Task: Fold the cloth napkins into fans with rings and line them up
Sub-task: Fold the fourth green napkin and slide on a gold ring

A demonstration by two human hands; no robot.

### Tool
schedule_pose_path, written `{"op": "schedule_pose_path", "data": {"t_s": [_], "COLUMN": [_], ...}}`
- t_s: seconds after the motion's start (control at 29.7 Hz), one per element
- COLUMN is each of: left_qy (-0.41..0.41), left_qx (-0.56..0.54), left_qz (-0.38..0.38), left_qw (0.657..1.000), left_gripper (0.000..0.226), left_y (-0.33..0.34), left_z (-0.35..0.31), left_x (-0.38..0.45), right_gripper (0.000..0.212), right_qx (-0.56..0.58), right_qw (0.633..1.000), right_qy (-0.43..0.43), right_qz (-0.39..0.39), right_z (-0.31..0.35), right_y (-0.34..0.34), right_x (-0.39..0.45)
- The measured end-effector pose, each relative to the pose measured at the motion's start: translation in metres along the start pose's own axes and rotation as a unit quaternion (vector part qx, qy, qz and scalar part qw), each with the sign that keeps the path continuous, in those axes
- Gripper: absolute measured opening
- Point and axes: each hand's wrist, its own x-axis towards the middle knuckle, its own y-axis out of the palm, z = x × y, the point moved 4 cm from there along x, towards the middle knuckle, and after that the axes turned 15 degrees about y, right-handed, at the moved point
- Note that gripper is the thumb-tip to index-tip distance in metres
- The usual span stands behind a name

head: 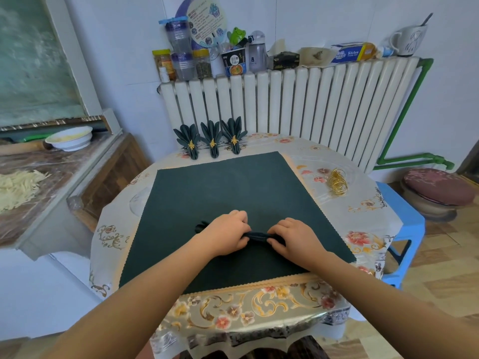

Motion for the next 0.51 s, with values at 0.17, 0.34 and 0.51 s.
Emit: {"op": "schedule_pose_path", "data": {"t_s": [0.17,0.34,0.51], "left_qy": [0.021,0.067,0.089], "left_qx": [0.055,0.173,0.205], "left_qz": [0.031,0.017,0.000], "left_qw": [0.998,0.982,0.975], "left_gripper": [0.035,0.036,0.053], "left_y": [-0.009,0.004,0.018], "left_z": [0.014,0.010,0.015], "left_x": [0.027,0.029,0.018], "right_gripper": [0.045,0.046,0.048], "right_qx": [-0.022,-0.022,-0.005], "right_qw": [0.999,0.997,0.997], "right_qy": [-0.012,-0.011,-0.002], "right_qz": [-0.048,-0.073,-0.071], "right_z": [-0.012,-0.017,-0.020], "right_y": [0.006,0.013,0.018], "right_x": [-0.004,-0.006,-0.006]}}
